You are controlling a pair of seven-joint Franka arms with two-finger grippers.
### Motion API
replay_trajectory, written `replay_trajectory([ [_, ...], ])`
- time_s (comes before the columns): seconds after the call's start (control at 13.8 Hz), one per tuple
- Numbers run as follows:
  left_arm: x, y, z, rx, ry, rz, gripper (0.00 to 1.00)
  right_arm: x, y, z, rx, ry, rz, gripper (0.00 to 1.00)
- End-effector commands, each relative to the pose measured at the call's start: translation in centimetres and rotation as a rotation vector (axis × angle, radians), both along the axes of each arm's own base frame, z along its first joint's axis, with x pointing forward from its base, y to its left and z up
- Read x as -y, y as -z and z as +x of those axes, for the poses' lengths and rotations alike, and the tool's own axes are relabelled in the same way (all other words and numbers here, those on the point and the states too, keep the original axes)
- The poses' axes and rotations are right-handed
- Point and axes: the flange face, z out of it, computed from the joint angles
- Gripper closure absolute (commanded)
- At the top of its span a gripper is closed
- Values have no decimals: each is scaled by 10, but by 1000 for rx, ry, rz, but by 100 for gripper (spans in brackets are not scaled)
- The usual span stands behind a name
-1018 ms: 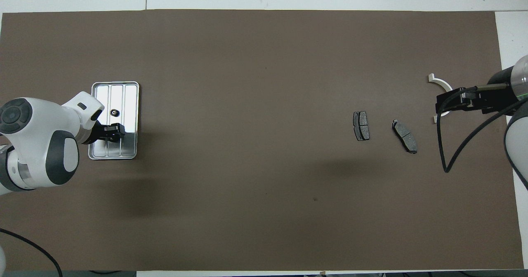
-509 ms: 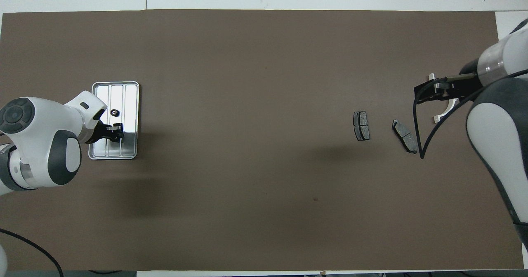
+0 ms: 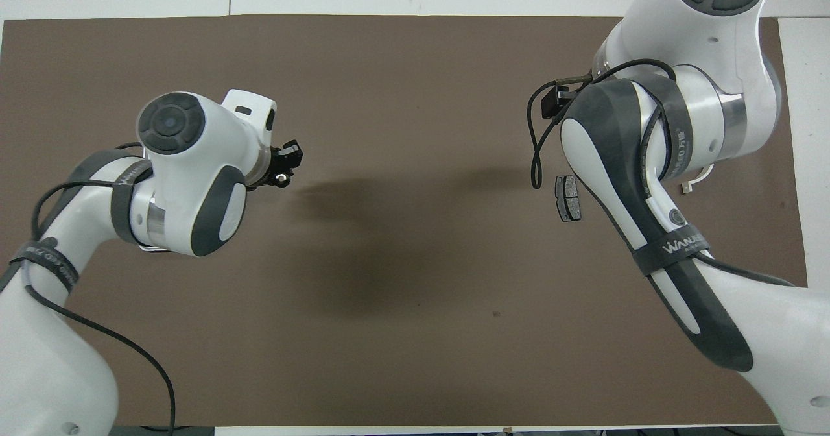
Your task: Place bearing gear from tray to pile
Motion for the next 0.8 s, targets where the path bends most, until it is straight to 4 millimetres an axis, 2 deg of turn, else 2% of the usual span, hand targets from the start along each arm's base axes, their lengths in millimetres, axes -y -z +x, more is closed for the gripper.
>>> replay_trajectory([
  [0.0,79,20,15,2,-82,-4,100,8,-13,4,18,-55,-19,0],
  [0.07,96,18,16,12,-101,-16,100,11,-14,4,23,-60,-49,0],
  [0.22,122,30,5,-8,-103,-35,100,9,-13,5,34,-104,-100,0],
  [0.36,127,35,0,-4,-93,-35,100,-3,-6,5,32,-117,-101,0],
  [0.44,125,43,-4,-13,-92,-27,100,-5,-5,5,33,-101,-98,0],
  [0.73,135,55,-13,-28,-80,-16,100,-11,4,6,25,-47,-70,0],
])
